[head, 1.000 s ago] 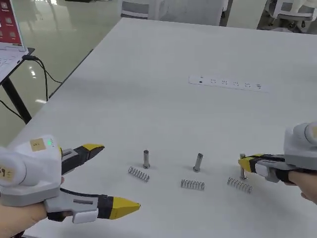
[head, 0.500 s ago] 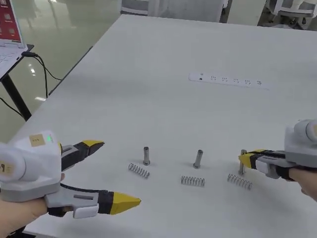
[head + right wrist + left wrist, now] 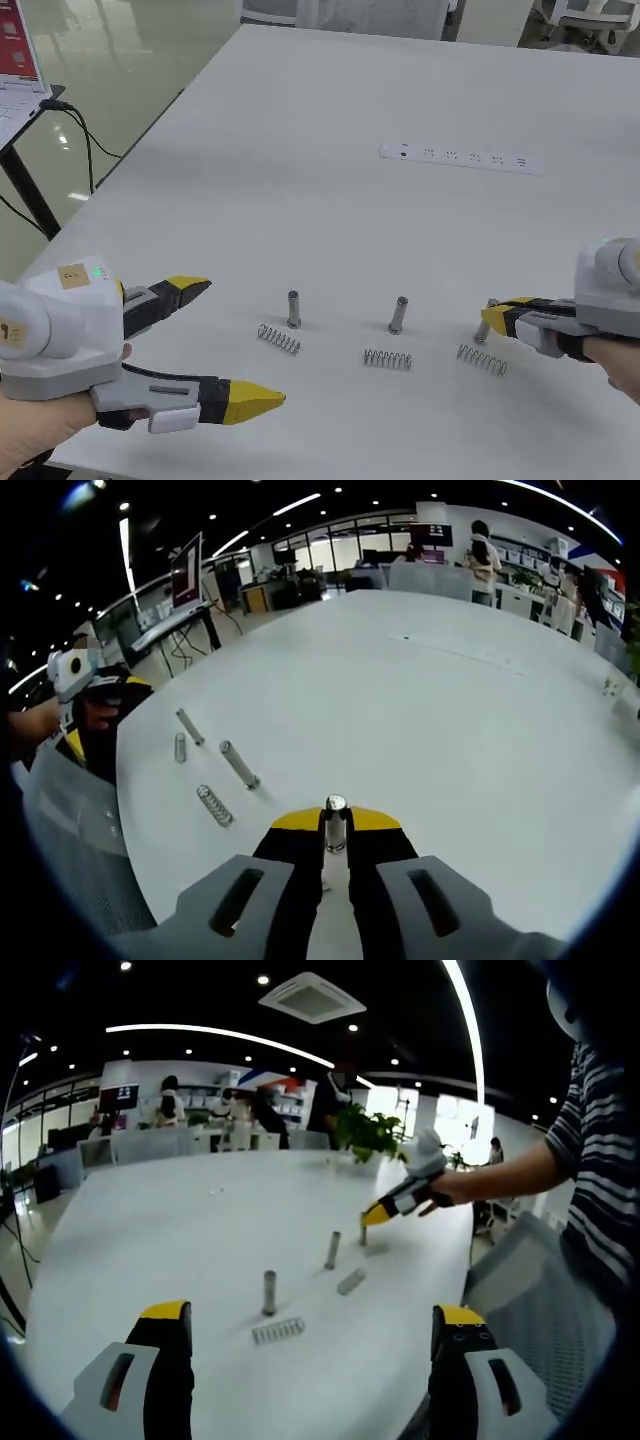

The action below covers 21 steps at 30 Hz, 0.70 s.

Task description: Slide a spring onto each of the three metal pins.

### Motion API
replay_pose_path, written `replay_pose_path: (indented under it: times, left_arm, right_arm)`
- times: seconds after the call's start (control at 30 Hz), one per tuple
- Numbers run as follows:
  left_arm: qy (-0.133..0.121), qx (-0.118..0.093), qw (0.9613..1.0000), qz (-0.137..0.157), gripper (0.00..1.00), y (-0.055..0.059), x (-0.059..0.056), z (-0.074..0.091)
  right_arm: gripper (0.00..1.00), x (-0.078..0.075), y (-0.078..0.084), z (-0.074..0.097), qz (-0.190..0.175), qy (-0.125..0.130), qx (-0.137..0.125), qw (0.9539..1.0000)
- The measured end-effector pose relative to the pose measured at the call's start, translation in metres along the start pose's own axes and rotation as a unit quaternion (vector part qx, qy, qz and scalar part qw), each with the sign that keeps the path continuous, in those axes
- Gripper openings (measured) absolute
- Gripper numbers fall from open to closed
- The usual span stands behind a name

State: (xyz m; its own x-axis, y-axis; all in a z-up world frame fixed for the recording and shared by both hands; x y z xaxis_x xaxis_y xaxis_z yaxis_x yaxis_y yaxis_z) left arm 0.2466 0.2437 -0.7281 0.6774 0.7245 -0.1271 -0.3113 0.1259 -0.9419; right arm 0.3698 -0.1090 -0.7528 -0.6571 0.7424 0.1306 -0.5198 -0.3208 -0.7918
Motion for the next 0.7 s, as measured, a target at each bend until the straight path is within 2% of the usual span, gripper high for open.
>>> replay_pose_path:
  times: [0.3, 0.7]
  left_arm:
    - [0.002, 0.003, 1.0000, 0.000, 0.97, 0.0015, -0.0017, 0.0000]
    - [0.001, 0.001, 1.0000, -0.001, 0.97, 0.0013, -0.0025, 0.0025]
  right_arm:
    - [0.05, 0.0045, 0.0034, 0.0036, 0.032, 0.000, 0.003, 0.9995]
    - [0.06, 0.0053, 0.0052, 0.0038, 0.037, -0.003, 0.008, 0.9993]
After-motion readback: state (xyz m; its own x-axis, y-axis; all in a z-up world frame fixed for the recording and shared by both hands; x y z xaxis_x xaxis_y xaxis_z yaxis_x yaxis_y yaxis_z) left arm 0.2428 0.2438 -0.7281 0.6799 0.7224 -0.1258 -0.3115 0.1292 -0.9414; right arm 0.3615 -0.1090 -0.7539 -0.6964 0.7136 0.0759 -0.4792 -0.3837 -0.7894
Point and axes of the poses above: the centre of the closed fingertips' face, and the gripper's own axes: z roughly backward along the fingers, x roughly to its left, y roughly out of its underside, the point moved 10 cm from there along z, roughly backward along the fingers, and after that the axes turned 3 degrees about -x, right-handed, at the moved point
